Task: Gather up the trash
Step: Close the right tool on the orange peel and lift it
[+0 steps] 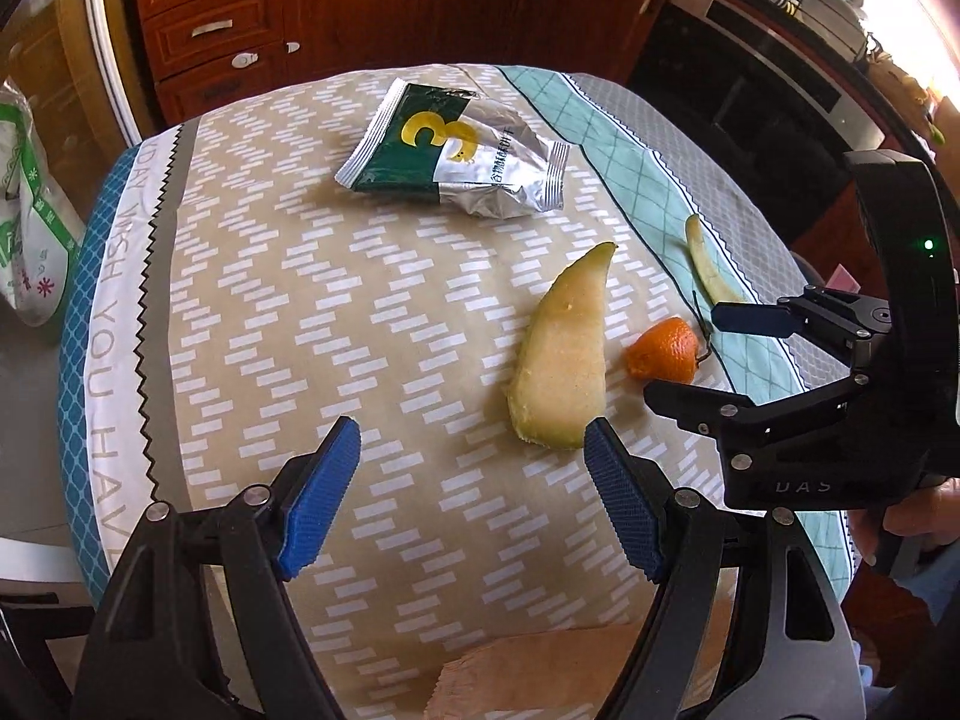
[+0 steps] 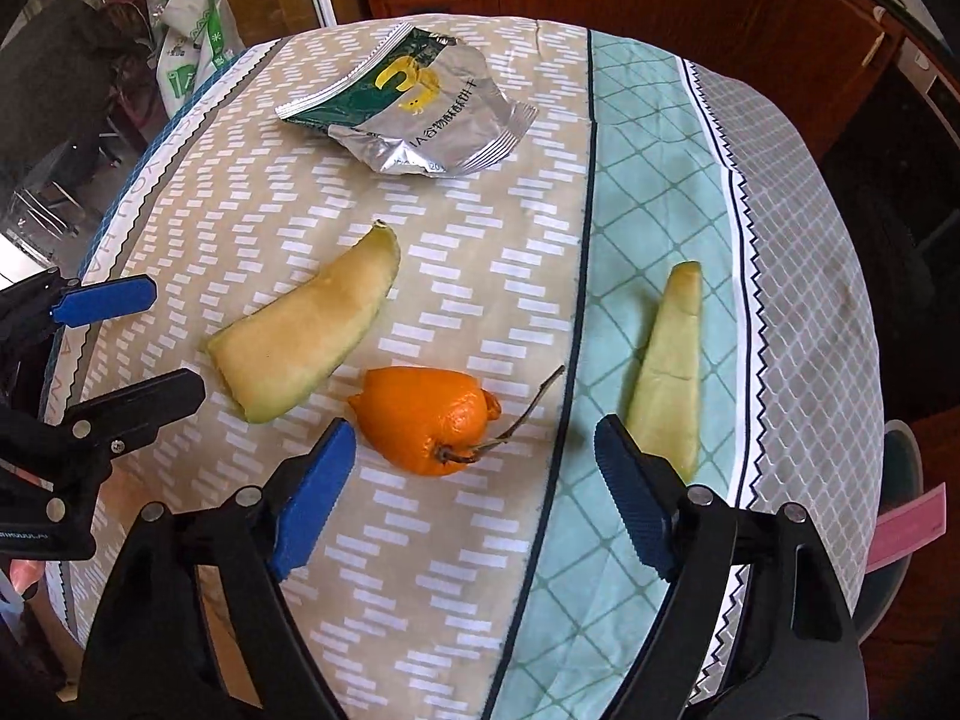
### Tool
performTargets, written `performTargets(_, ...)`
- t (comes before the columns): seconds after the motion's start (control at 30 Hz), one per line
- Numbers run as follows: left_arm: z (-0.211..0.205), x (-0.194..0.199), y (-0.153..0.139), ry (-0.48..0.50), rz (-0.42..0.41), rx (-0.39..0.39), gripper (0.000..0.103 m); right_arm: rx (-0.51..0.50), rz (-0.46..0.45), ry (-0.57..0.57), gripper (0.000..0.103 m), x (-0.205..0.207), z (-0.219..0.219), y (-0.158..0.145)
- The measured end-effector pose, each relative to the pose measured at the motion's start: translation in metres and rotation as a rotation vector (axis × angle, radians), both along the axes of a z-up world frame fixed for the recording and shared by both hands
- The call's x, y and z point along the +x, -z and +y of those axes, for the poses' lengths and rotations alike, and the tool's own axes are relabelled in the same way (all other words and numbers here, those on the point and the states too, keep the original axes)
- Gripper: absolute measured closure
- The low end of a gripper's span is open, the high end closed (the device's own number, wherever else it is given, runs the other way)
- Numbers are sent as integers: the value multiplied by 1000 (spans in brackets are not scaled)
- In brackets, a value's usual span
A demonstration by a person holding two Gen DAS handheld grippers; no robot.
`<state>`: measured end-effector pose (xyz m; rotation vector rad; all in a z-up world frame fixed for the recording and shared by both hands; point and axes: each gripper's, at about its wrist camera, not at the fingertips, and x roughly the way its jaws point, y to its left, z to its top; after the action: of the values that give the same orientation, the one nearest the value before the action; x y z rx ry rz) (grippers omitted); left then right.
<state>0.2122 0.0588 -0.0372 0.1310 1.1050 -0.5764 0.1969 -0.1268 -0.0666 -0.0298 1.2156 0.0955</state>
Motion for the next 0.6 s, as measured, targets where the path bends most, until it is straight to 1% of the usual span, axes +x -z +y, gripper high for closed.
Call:
performTargets(0.03, 1, 0, 1, 0, 4, -2, 25, -2, -1, 0, 31, 1, 1, 1)
performTargets(0.2, 0, 0, 3, 4, 11, -11, 25, -16, -25, -8, 38, 1, 5, 0)
performTargets(0.27, -3, -1, 3, 8, 9, -12, 25, -17, -32, -19, 49, 1, 8, -1)
performTargets(0.3, -4, -1, 2, 11, 9, -13, 25, -19, -35, -31, 53, 1, 11, -2)
performTargets(0.33, -6, -2, 3, 13, 9, -12, 25, -26, -38, -42, 62, 0, 15, -3)
performTargets(0.37, -8, -2, 3, 14, 9, -20, 25, -30, -37, -52, 68, -1, 18, -3)
performTargets(0.47, -13, -4, 4, 23, 12, -13, 25, -8, -33, -51, 74, -2, 16, -6)
performTargets(0.53, -18, -5, 5, 32, 16, -10, 25, -3, -37, -30, 76, -5, 7, -10)
performTargets(0.6, -21, -6, 6, 41, 27, -30, 25, -11, -42, -5, 76, -7, -4, -13)
